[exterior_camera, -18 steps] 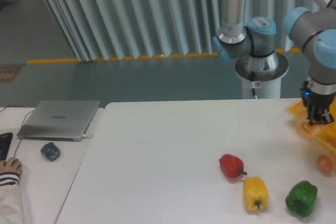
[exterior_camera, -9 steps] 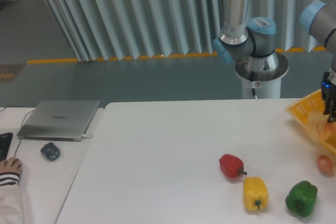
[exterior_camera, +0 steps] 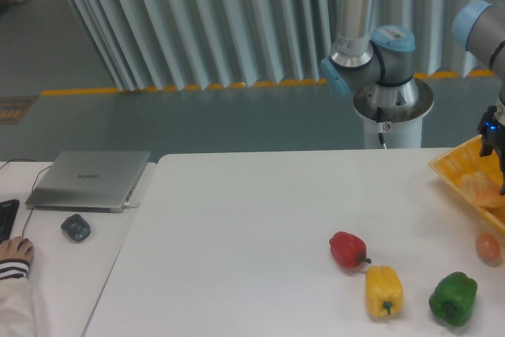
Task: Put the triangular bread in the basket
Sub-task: 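Open the gripper to release the bread inside the basket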
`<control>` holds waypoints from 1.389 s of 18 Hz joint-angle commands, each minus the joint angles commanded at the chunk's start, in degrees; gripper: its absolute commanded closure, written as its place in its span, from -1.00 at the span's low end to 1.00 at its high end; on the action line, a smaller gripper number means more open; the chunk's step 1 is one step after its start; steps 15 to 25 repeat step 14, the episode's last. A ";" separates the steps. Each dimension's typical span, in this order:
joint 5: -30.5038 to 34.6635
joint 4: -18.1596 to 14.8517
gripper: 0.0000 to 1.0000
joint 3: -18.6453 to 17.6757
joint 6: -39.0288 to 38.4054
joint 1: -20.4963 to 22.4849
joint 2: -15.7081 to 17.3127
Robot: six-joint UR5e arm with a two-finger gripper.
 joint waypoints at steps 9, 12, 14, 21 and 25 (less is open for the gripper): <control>-0.46 9.38 -1.00 -2.89 -9.25 -8.26 -0.62; 0.25 11.96 -1.00 -3.86 -10.66 -9.94 -0.62; 0.68 12.04 -1.00 -4.22 -11.28 -10.99 -0.62; 0.68 12.04 -1.00 -4.22 -11.28 -10.99 -0.62; 0.68 12.04 -1.00 -4.22 -11.28 -10.99 -0.62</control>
